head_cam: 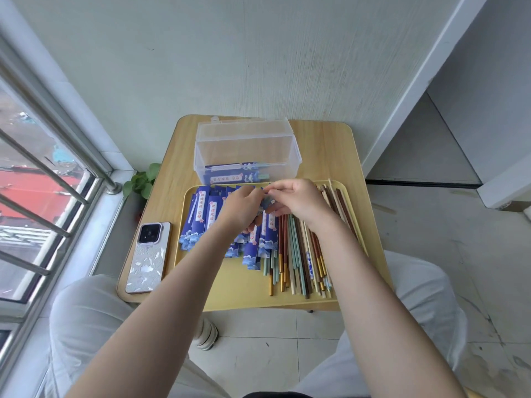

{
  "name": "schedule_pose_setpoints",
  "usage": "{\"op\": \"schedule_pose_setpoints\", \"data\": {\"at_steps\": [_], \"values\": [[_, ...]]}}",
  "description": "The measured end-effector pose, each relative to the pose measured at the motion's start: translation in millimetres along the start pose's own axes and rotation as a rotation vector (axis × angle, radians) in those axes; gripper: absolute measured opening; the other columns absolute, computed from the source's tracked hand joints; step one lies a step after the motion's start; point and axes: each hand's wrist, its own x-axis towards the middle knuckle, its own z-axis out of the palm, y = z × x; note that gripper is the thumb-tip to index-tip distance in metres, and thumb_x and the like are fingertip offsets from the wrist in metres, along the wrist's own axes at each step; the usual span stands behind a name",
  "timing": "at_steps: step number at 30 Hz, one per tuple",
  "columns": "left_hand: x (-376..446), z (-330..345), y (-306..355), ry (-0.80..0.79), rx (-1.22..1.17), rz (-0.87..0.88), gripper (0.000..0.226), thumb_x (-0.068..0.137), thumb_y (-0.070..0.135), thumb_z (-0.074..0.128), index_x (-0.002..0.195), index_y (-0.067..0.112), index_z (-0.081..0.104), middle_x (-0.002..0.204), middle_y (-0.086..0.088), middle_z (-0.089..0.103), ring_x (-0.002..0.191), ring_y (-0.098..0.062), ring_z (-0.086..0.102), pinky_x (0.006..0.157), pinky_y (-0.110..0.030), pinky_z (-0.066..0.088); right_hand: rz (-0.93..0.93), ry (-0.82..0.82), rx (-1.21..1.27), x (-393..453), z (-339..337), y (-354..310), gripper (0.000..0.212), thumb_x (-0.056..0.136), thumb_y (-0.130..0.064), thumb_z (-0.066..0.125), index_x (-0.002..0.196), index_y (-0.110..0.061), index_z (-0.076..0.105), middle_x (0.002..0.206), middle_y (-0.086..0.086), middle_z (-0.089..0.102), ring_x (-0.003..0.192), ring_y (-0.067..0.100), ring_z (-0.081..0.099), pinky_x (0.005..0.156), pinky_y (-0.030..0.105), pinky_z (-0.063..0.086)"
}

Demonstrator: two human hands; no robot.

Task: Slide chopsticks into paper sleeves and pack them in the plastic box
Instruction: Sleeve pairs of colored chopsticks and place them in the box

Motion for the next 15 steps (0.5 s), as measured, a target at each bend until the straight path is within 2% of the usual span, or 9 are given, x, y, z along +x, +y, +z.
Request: {"op": "schedule_pose_setpoints", "data": {"at_steps": [2, 4, 7, 9, 11, 15], "values": [[9, -9, 11, 0.025, 0.122, 0.061, 0.021, 0.095, 0.025, 0.039, 0.092, 0.01, 0.053, 0.056, -0.005, 0.06, 0.044, -0.023, 0.052, 0.051, -0.034, 0.043, 0.061, -0.041, 0.14, 6, -2, -12, 0.011, 0.097, -0.003, 0.061, 0.1, -0.007, 0.07, 0.087, 0.013, 0.074, 0.076, 0.027, 0.074, 0.075, 0.035, 0.062], [19, -18, 24, 0.11, 0.251, 0.141, 0.022, 0.097, 0.027, 0.039, 0.106, 0.014, 0.054, 0.075, -0.005, 0.067, 0.062, -0.022, 0.062, 0.065, -0.038, 0.05, 0.084, -0.007, 0.261, 15, -4, -25, 0.01, 0.096, -0.001, 0.062, 0.104, -0.002, 0.067, 0.09, 0.016, 0.074, 0.077, 0.028, 0.074, 0.075, 0.033, 0.062], [38, -33, 30, 0.377, 0.235, 0.25, 0.03, 0.099, 0.025, 0.042, 0.127, 0.016, 0.05, 0.115, -0.003, 0.062, 0.099, -0.021, 0.06, 0.086, -0.038, 0.049, 0.048, 0.212, 0.354, 30, -11, -40, 0.008, 0.094, -0.004, 0.065, 0.101, -0.005, 0.067, 0.096, 0.014, 0.075, 0.081, 0.028, 0.076, 0.078, 0.035, 0.062], [54, -43, 22, 0.503, 0.231, 0.235, 0.034, 0.099, 0.023, 0.045, 0.131, 0.014, 0.051, 0.13, -0.003, 0.056, 0.108, -0.017, 0.054, 0.095, -0.036, 0.044, 0.006, 0.387, 0.361, 48, -20, -46, 0.005, 0.093, -0.005, 0.066, 0.096, -0.009, 0.067, 0.093, 0.011, 0.075, 0.08, 0.026, 0.076, 0.077, 0.034, 0.062], [70, -48, 11, 0.488, 0.303, 0.189, 0.031, 0.098, 0.022, 0.048, 0.127, 0.014, 0.057, 0.132, -0.002, 0.057, 0.108, -0.018, 0.056, 0.098, -0.039, 0.045, 0.006, 0.481, 0.323, 72, -23, -49, 0.005, 0.094, -0.004, 0.065, 0.099, -0.005, 0.066, 0.093, 0.013, 0.074, 0.077, 0.024, 0.076, 0.076, 0.033, 0.062], [86, -46, -9, 0.373, 0.454, 0.223, 0.022, 0.096, 0.024, 0.059, 0.111, 0.017, 0.073, 0.118, -0.003, 0.067, 0.109, -0.021, 0.058, 0.097, -0.039, 0.046, 0.09, 0.402, 0.091, 115, -6, -49, 0.011, 0.096, -0.005, 0.063, 0.106, -0.001, 0.064, 0.094, 0.015, 0.073, 0.07, 0.018, 0.075, 0.069, 0.028, 0.062]]}}
